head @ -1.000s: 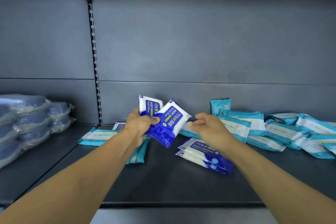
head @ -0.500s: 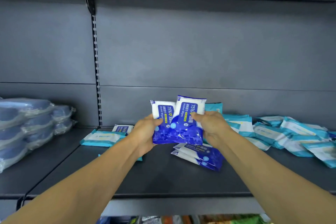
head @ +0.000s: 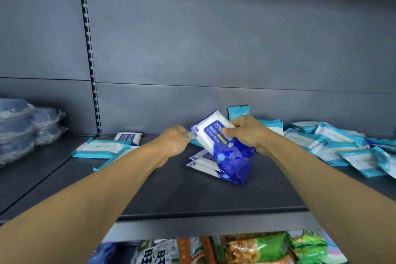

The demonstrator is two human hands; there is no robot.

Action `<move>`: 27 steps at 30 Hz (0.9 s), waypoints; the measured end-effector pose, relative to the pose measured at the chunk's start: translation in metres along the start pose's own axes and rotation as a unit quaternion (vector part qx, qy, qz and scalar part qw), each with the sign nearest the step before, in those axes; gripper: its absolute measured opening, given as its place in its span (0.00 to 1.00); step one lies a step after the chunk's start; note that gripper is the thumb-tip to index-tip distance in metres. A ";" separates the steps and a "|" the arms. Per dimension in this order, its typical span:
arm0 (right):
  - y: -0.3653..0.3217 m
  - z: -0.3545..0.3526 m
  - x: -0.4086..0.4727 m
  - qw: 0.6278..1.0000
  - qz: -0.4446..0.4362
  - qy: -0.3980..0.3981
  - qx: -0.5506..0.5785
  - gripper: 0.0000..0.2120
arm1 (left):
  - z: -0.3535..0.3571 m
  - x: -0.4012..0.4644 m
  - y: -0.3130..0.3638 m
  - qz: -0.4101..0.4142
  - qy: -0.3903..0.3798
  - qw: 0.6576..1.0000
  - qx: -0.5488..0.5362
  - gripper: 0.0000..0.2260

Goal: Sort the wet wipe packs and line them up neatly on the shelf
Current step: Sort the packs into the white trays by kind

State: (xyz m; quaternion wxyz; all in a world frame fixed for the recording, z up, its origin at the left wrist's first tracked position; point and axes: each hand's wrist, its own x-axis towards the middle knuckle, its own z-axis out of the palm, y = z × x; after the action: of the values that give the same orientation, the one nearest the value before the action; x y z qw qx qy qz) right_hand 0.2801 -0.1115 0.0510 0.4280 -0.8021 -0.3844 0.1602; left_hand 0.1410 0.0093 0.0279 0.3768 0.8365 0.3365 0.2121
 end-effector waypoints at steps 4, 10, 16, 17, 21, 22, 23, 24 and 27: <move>0.017 0.009 0.013 0.987 0.013 -0.079 -0.138 0.09 | 0.010 -0.001 -0.012 -0.031 -0.055 0.998 -0.012 0.10; 0.026 0.013 0.014 0.956 0.029 -0.124 -0.263 0.26 | 0.024 0.005 -0.017 -0.018 -0.069 0.997 -0.029 0.13; 0.027 0.005 0.012 0.967 0.072 -0.172 -0.171 0.34 | 0.024 0.002 -0.023 -0.025 -0.071 0.996 -0.047 0.10; 0.025 0.007 0.012 0.967 0.067 -0.176 -0.171 0.33 | 0.024 0.002 -0.025 -0.022 -0.066 0.996 -0.048 0.11; 0.012 0.017 0.007 0.958 0.049 -0.183 -0.215 0.31 | 0.021 -0.003 -0.035 -0.010 -0.060 0.998 -0.026 0.15; 0.008 0.019 0.005 0.955 0.032 -0.181 -0.235 0.30 | 0.018 -0.005 -0.037 -0.004 -0.051 0.999 -0.012 0.15; 0.004 0.021 0.001 0.952 0.010 -0.175 -0.253 0.29 | 0.013 -0.006 -0.039 0.005 -0.032 0.999 0.007 0.15; 0.001 0.023 -0.001 0.948 -0.015 -0.161 -0.272 0.28 | 0.006 -0.007 -0.042 0.018 0.000 0.999 0.035 0.15; -0.009 0.030 -0.007 0.932 -0.090 -0.092 -0.338 0.28 | -0.025 -0.011 -0.052 0.037 0.130 0.975 0.173 0.17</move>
State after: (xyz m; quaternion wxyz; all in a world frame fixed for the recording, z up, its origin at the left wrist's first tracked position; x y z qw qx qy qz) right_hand 0.2535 -0.0972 0.0399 0.1066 -0.8433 -0.5239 0.0544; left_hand 0.0978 0.0390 0.0020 0.1707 0.8662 0.3832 0.2715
